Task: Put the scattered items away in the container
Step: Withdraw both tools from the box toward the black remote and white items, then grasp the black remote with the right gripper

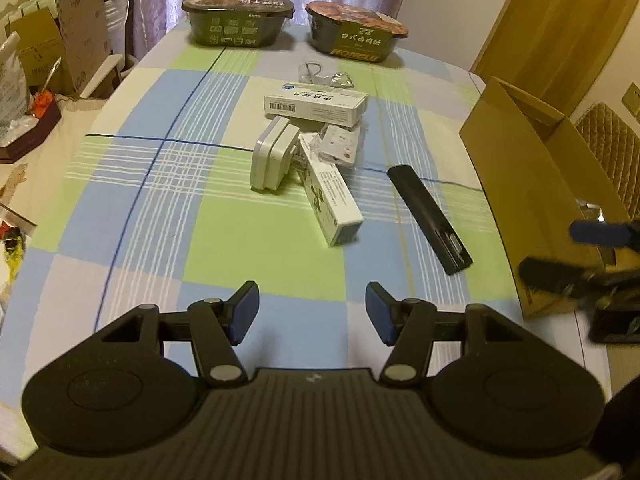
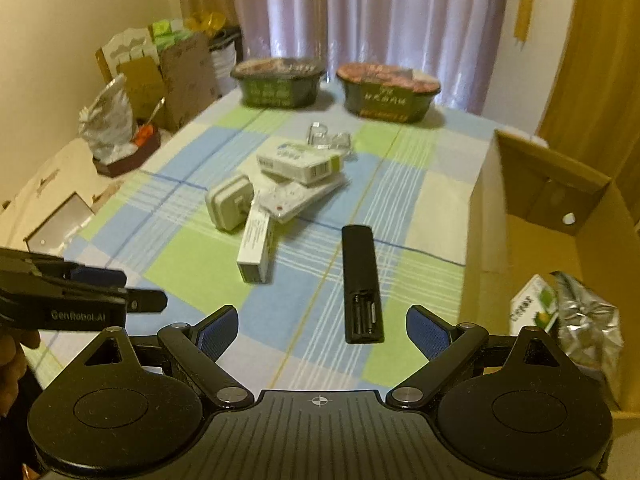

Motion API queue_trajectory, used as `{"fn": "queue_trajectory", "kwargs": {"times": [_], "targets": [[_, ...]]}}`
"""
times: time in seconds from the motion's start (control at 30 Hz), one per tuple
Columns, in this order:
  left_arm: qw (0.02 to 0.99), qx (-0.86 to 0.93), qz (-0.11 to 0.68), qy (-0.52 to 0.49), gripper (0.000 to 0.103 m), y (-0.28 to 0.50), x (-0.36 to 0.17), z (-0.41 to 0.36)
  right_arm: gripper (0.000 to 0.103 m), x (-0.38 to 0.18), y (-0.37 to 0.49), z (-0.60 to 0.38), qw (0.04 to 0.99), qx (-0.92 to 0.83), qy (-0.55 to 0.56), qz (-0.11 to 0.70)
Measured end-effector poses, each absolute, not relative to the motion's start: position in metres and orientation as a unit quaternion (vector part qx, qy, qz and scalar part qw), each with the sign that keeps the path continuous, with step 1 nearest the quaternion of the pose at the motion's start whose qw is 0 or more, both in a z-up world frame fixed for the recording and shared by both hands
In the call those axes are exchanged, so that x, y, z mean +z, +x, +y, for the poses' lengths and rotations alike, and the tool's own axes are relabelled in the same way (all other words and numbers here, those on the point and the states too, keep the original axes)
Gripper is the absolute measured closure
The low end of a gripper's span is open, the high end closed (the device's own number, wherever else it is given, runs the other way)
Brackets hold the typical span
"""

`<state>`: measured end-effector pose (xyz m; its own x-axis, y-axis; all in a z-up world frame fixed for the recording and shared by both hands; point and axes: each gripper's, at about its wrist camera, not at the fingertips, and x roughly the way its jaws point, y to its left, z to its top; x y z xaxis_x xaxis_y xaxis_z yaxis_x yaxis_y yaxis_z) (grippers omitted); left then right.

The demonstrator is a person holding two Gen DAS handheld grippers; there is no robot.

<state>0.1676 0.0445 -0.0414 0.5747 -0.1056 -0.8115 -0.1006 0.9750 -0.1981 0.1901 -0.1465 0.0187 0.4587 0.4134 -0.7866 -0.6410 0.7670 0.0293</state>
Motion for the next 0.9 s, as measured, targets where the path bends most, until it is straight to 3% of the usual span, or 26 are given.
{"fn": "queue_trajectory", "kwargs": {"times": [0.33, 0.43, 0.57, 0.8, 0.87, 0.9], "targets": [[0.884, -0.034, 0.45, -0.125, 0.053, 0.239, -0.08, 0.034, 0.008, -0.044, 0.229, -0.133, 0.83, 0.304, -0.163, 0.439], [0.883, -0.04, 0.453, -0.116, 0.054, 0.256, -0.094, 0.026, 0.027, -0.06, 0.239, -0.13, 0.827, 0.3, -0.166, 0.445], [0.88, -0.041, 0.465, -0.088, 0.069, 0.274, -0.111, 0.016, 0.027, -0.076, 0.251, -0.125, 0.83, 0.293, -0.17, 0.444], [0.879, -0.049, 0.471, -0.051, 0.078, 0.264, -0.109, 0.021, 0.027, -0.089, 0.281, -0.12, 0.839, 0.272, -0.157, 0.444], [0.877, -0.057, 0.475, -0.045, 0.079, 0.252, -0.107, 0.025, 0.049, -0.092, 0.288, -0.12, 0.839, 0.268, -0.15, 0.45], [0.876, -0.063, 0.477, -0.038, 0.079, 0.244, -0.107, 0.026, 0.05, -0.092, 0.291, -0.121, 0.838, 0.268, -0.143, 0.453]]}}
